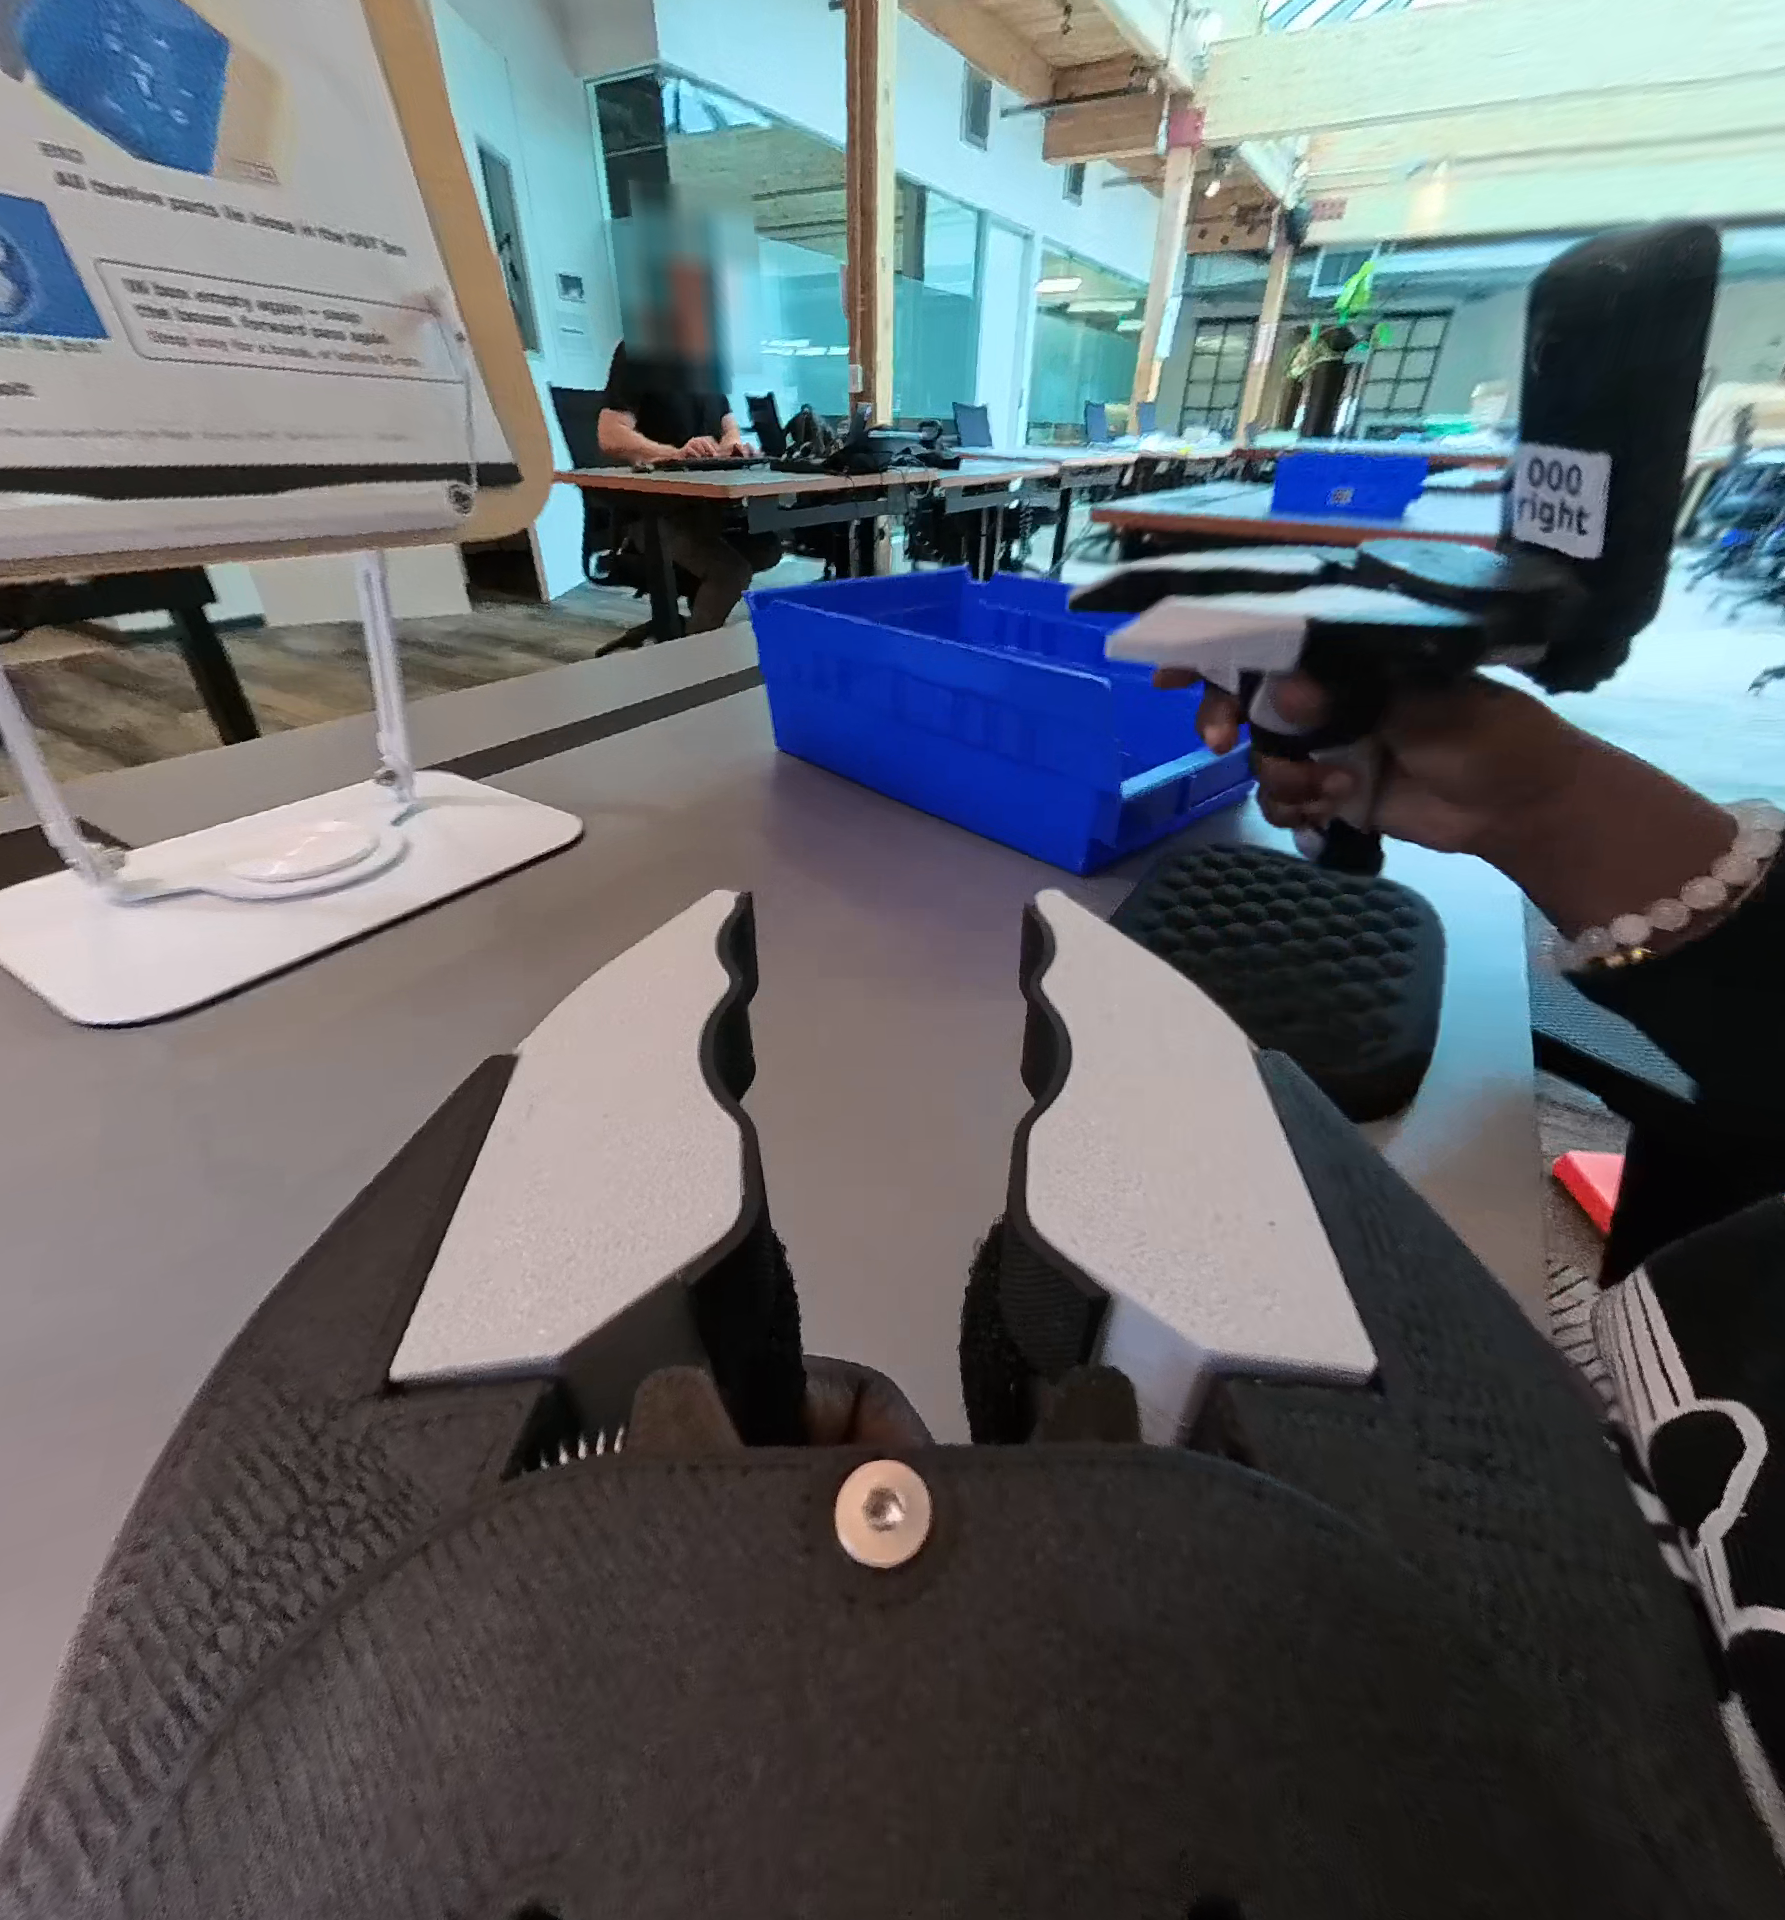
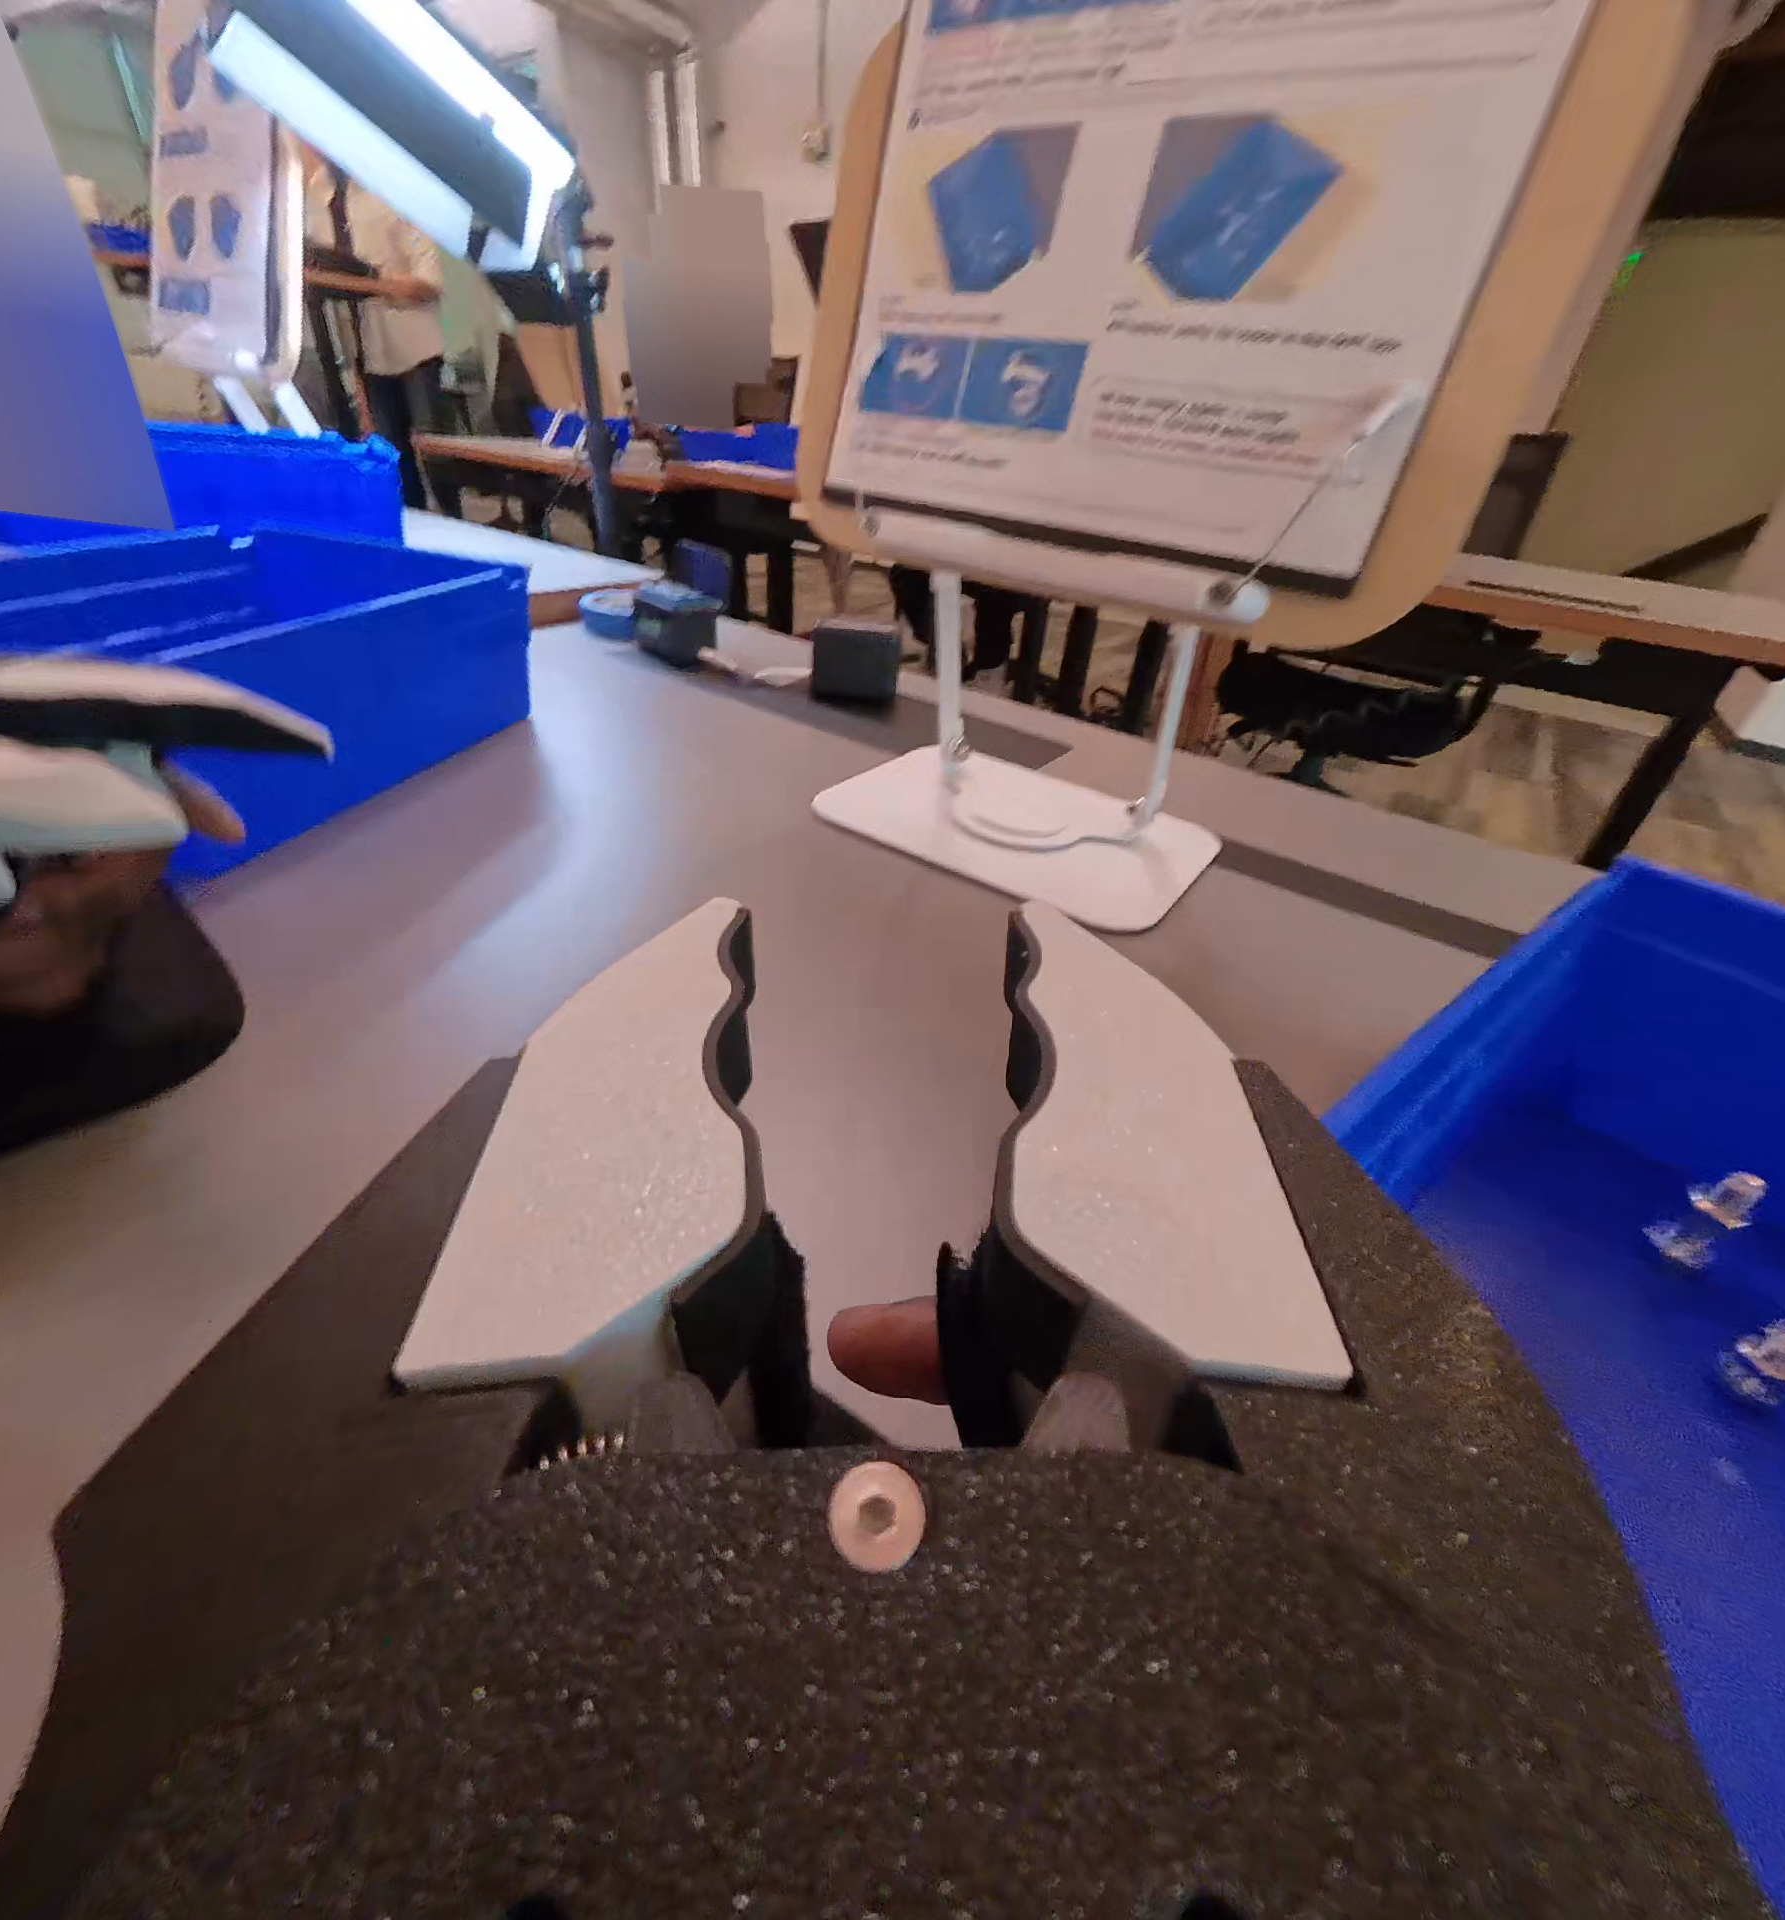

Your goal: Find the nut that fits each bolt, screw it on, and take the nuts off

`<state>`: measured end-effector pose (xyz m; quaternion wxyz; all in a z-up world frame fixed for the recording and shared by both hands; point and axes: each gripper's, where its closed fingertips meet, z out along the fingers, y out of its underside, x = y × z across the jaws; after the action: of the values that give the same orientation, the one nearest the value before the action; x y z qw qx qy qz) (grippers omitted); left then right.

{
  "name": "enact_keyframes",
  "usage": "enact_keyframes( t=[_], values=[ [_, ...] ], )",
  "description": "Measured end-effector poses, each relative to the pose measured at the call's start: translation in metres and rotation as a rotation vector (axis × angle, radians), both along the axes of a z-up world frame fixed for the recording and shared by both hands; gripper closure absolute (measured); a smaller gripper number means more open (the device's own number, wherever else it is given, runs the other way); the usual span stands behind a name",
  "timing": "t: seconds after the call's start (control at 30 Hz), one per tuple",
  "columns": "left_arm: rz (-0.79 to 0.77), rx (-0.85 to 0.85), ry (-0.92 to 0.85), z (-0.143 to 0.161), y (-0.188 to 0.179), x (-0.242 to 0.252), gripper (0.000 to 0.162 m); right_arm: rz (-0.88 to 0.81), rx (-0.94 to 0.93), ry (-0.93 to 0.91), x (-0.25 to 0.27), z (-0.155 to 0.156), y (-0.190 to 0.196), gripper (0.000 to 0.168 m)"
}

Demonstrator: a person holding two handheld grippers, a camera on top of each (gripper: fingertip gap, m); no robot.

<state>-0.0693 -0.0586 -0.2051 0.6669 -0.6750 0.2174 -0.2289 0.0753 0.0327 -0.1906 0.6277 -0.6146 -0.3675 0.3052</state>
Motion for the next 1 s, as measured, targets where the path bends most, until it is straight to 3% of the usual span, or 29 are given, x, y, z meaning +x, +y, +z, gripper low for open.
enact_keyframes(
  t=[0.17, 0.33, 0.47, 0.63, 0.83, 1.0],
  values=[
    [0.117, -0.055, 0.065, 0.035, -0.005, -0.054, 0.113, 0.021, -0.052, -0.032, -0.006, -0.029, -0.003, 0.122],
    [0.422, -0.331, 0.27, 0.037, 0.004, -0.179, 0.115, 0.001, -0.026, -0.012, -0.005, -0.026, -0.001, 0.125],
    [0.615, -0.558, 0.275, 0.012, 0.014, -0.267, 0.116, -0.009, -0.015, 0.005, -0.003, -0.024, -0.001, 0.125],
    [0.72, -0.838, 0.156, -0.052, 0.022, -0.331, 0.118, -0.015, -0.008, 0.045, 0.002, -0.02, -0.001, 0.126],
    [0.725, -1.038, 0.116, -0.098, 0.017, -0.348, 0.124, -0.022, 0.0, 0.087, 0.007, -0.015, -0.002, 0.128],
    [0.738, -1.089, 0.138, -0.113, 0.015, -0.352, 0.131, -0.023, 0.013, 0.098, 0.008, -0.013, -0.003, 0.128]
  ],
)
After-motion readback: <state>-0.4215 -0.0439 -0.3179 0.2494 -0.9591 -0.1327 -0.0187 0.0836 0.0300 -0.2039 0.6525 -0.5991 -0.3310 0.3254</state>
